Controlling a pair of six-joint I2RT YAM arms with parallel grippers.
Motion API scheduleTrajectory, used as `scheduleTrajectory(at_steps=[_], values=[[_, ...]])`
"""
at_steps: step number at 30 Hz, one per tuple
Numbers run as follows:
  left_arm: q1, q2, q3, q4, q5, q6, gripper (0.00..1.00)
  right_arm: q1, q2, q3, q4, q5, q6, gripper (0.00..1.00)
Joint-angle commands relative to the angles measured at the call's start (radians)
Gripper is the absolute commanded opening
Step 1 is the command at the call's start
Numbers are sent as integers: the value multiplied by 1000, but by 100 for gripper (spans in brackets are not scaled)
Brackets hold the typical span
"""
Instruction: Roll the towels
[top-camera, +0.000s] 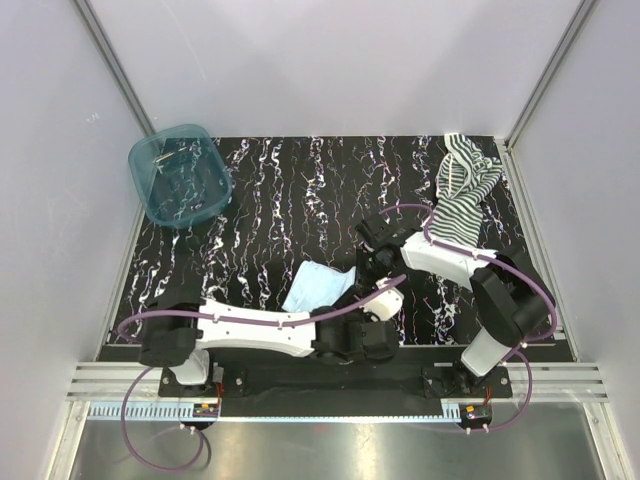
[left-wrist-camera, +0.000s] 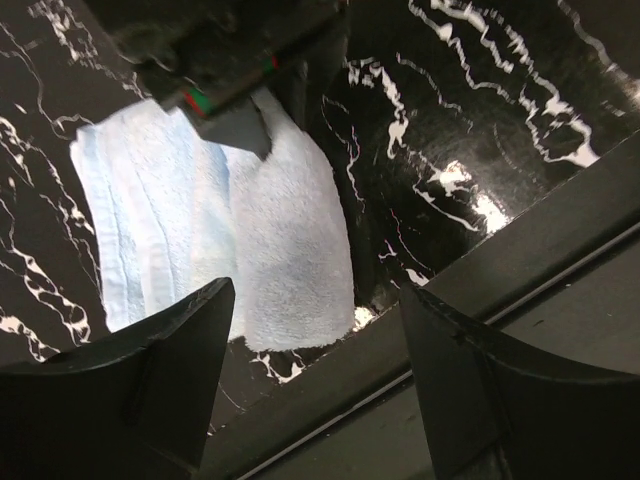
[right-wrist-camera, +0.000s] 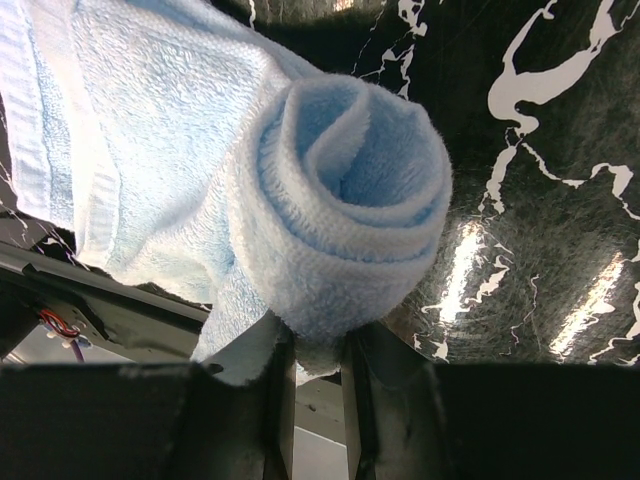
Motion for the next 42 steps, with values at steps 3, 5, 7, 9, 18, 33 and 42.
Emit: scheduleTrajectory(at_steps=[3, 5, 7, 9, 18, 33, 42], values=[[-5, 56, -14, 16, -34, -63, 72, 15, -3, 38, -30, 24, -21, 16], [-5, 69, -38, 58, -25, -57, 72, 15, -5, 34, -25, 21, -24, 16], [-1, 84, -61, 90, -17, -57, 72, 15, -5, 29, -25, 16, -25, 16], [4, 113, -69, 101, -11, -60, 72, 15, -2, 27, -25, 12, -23, 15], [50, 133, -170, 197, 61, -68, 62, 15, 20, 38, -25, -4, -26, 15], [182, 70, -331, 375, 238, -43, 0, -2, 46, 173, -178, 84, -132, 54], [258, -121, -472, 516, 391, -66, 0, -194, -65, 383, -322, 223, -181, 84]])
